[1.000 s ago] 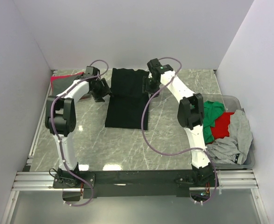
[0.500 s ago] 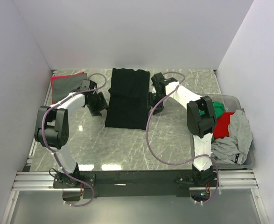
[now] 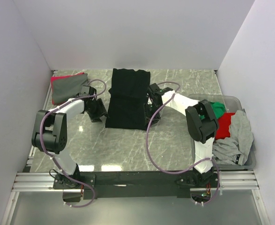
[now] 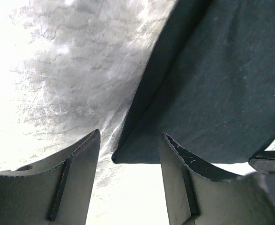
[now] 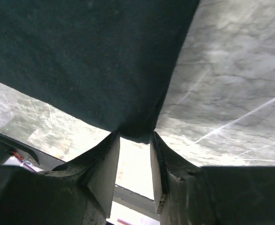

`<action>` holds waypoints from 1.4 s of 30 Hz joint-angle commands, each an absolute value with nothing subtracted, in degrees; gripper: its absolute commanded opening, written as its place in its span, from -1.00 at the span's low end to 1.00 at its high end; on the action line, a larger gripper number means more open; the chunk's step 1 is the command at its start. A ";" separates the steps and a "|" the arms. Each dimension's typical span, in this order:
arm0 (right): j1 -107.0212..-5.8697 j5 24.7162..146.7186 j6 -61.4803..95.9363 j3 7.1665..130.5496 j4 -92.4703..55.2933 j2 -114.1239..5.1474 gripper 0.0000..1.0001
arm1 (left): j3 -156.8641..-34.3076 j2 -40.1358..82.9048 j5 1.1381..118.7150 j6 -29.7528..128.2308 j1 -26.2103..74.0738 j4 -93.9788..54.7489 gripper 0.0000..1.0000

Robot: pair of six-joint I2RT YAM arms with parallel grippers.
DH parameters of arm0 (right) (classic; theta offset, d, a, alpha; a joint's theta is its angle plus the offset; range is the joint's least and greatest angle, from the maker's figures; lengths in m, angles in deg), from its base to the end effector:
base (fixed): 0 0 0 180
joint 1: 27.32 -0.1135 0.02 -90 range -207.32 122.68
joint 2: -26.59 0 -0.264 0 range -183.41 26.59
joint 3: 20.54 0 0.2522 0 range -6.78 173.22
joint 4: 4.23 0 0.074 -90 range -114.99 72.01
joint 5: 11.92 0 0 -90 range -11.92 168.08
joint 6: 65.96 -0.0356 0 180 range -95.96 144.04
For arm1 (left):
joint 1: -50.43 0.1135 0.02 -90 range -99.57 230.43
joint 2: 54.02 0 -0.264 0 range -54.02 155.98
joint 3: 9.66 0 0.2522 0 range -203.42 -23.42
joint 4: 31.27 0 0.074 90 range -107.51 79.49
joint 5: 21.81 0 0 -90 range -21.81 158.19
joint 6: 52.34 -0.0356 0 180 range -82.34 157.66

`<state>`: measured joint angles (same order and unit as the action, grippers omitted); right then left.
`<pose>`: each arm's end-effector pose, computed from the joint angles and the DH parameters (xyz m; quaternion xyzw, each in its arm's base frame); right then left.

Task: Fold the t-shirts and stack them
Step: Fold the tshirt

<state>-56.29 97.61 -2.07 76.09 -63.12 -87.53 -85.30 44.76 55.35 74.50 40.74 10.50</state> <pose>0.3387 0.2011 0.1741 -0.0445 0.9778 0.2034 0.0257 0.3321 -0.0647 0.1768 -0.2041 0.9486 -0.1855 0.1552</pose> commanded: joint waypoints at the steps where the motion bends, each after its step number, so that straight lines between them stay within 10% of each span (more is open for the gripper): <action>1: -57.11 96.01 -2.76 75.58 -62.64 -85.73 -0.22 | -84.24 41.87 54.21 74.31 40.50 8.86 0.17; 17: -58.43 96.53 -4.26 71.89 -61.15 -87.31 -0.24 | -81.86 40.37 53.86 73.52 40.41 8.59 0.16; 27: -58.52 97.85 -5.05 70.74 -60.53 -87.75 -0.76 | -82.74 41.95 58.61 71.94 38.57 10.17 0.02; 42: -58.52 96.62 -5.49 70.92 -61.59 -87.93 -0.84 | -81.86 43.27 63.79 73.69 35.58 14.22 -0.18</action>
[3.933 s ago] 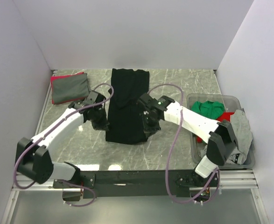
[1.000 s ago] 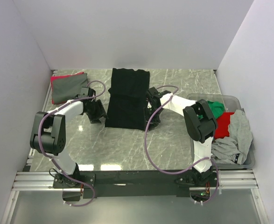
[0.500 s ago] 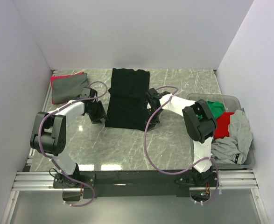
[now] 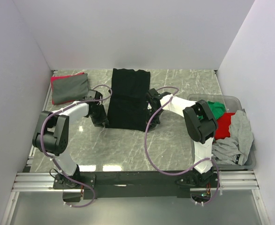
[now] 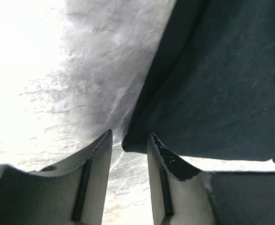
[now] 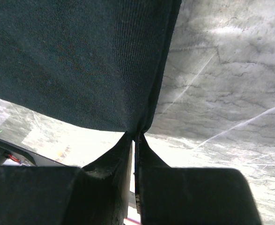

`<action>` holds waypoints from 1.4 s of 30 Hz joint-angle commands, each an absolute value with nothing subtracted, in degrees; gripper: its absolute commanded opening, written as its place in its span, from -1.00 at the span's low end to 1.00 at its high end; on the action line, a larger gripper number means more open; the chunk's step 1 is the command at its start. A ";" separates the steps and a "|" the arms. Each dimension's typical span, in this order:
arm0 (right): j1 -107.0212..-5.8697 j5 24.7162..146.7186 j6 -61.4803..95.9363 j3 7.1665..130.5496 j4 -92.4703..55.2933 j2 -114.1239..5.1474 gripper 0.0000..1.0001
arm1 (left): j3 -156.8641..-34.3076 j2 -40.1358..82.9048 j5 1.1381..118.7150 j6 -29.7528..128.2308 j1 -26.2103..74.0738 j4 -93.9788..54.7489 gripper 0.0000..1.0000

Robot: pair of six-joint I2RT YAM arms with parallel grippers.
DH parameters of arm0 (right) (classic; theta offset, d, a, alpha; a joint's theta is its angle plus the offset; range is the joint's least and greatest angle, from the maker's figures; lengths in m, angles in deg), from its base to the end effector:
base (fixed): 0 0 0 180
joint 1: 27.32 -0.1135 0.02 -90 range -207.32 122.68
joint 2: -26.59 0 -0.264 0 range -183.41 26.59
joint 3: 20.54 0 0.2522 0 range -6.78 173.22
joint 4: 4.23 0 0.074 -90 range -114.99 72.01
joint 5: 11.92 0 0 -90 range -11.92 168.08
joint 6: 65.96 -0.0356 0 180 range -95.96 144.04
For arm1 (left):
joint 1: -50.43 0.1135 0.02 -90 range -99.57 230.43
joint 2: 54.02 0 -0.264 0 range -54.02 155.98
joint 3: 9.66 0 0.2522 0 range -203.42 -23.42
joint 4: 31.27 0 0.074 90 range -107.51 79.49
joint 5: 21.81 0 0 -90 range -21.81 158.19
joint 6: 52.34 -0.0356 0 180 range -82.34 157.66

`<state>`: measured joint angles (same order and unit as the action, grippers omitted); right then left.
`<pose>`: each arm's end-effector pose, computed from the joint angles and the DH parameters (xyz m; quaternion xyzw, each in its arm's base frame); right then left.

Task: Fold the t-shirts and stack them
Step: Fold the tshirt

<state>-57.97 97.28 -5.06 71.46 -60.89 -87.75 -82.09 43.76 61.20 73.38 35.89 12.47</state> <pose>0.3232 0.2051 0.1525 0.0293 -0.9812 -0.1910 0.0007 0.3113 -0.0852 0.1650 -0.1695 0.9669 -0.1312 0.1385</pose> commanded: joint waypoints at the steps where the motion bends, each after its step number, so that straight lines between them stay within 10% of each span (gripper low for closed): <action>1: -58.52 96.53 -5.66 70.83 -61.50 -87.84 -0.84 | -81.95 43.27 63.79 73.69 35.49 14.22 -0.19; 20: -58.61 96.27 -6.98 71.18 -61.50 -87.93 -0.85 | -82.65 50.48 59.23 71.32 34.96 15.10 -0.45; 27: -58.61 95.74 -7.77 70.92 -61.15 -87.58 -0.95 | -82.65 51.97 56.94 69.39 34.96 15.01 -0.99; 42: -58.52 87.83 -10.14 71.01 -64.84 -83.18 -1.00 | -79.14 44.15 63.97 67.98 34.96 16.94 -0.99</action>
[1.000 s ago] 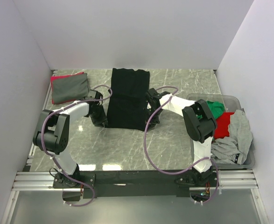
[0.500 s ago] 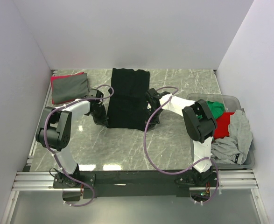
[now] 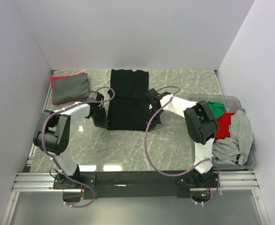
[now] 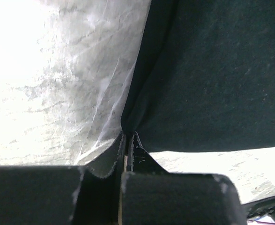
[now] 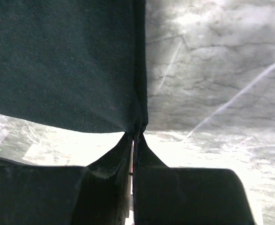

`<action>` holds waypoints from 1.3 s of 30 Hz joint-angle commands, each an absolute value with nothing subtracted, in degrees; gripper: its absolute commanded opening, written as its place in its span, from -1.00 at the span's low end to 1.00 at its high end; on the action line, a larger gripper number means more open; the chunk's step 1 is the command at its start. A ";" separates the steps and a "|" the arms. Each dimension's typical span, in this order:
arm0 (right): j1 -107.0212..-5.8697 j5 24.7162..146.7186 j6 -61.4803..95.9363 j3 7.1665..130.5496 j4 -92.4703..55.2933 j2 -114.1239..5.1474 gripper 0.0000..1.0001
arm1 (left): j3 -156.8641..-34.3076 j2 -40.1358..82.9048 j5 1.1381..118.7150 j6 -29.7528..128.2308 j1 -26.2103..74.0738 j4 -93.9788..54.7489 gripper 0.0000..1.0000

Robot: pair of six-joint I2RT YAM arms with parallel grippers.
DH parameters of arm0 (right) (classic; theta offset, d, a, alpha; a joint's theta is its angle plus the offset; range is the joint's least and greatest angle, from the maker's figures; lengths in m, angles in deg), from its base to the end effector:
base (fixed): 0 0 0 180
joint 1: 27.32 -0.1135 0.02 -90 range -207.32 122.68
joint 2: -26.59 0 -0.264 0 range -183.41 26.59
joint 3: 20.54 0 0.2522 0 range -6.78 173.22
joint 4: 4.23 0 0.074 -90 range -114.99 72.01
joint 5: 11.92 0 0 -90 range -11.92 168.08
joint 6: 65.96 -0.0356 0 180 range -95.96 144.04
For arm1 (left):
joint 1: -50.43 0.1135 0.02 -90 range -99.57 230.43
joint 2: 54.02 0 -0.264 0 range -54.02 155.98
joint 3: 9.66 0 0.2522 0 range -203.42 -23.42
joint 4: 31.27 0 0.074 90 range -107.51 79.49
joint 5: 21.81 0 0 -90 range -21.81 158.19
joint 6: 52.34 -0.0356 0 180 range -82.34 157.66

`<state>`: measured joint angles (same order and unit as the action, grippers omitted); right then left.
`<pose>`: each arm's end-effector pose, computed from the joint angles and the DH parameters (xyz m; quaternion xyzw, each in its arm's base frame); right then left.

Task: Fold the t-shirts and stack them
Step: Fold the tshirt

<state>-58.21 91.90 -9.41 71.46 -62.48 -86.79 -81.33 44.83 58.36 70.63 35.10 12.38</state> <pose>0.3210 0.2019 0.1571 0.0112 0.9887 0.1492 0.0121 0.3078 -0.0907 0.1561 -0.1365 0.9730 -0.1450 0.1168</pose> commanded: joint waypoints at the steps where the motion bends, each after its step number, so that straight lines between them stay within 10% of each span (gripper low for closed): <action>1: -58.52 87.66 -10.15 70.92 -65.01 -83.10 -1.00 | -79.23 43.89 63.97 67.98 34.96 17.03 -0.99; 39: -66.42 84.58 -14.79 57.91 -82.15 -49.89 -1.00 | -78.26 11.46 54.74 77.29 29.52 42.16 -0.99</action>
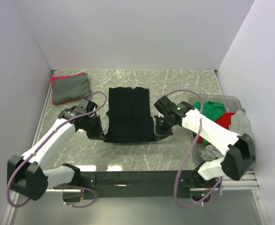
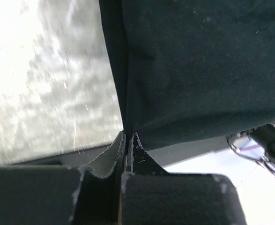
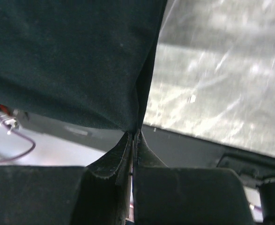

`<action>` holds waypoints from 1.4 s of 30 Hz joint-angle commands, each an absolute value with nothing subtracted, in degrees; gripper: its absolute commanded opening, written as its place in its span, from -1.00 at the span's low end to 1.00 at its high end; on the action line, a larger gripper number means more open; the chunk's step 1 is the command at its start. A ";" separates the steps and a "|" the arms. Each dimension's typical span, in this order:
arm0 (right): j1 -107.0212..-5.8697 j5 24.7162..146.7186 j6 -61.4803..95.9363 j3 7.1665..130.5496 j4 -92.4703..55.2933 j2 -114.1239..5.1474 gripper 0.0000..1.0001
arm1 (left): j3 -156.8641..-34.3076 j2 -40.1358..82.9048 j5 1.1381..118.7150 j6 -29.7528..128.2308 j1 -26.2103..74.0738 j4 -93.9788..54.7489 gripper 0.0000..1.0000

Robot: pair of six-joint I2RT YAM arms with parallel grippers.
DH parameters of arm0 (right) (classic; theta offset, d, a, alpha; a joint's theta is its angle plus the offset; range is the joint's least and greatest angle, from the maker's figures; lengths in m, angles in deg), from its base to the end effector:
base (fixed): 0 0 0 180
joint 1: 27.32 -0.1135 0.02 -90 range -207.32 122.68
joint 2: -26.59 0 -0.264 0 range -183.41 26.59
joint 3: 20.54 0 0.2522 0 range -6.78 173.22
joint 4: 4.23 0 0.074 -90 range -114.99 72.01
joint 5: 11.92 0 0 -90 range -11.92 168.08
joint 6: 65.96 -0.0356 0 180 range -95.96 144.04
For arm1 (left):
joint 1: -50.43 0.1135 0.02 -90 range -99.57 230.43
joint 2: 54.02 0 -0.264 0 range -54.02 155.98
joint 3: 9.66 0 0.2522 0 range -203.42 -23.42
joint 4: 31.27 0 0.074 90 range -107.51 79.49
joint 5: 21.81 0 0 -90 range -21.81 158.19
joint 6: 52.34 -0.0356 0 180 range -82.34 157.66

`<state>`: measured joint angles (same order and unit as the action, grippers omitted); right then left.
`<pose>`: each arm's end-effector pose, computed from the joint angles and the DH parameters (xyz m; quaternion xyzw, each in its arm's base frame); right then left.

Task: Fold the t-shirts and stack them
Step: Fold the tshirt

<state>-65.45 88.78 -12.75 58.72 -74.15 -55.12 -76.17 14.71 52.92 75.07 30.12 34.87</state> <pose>0.2059 0.1700 0.2601 -0.0258 0.9836 0.1659 0.0651 0.1995 -0.0838 0.2490 -0.1201 0.9664 -0.2041 0.1000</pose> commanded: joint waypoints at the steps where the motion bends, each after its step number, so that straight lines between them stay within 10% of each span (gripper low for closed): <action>1: -66.78 84.58 -15.33 58.17 -83.46 -49.09 -1.00 | -79.48 10.33 54.57 77.65 29.08 43.99 -0.99; 16: -64.24 78.78 -16.39 75.12 -87.26 -51.97 -1.00 | -96.71 16.89 54.39 79.94 29.34 43.14 -0.99; 42: -52.02 83.08 -2.41 114.30 -85.66 -90.73 -1.00 | -116.38 49.94 45.69 76.24 41.55 25.03 -0.99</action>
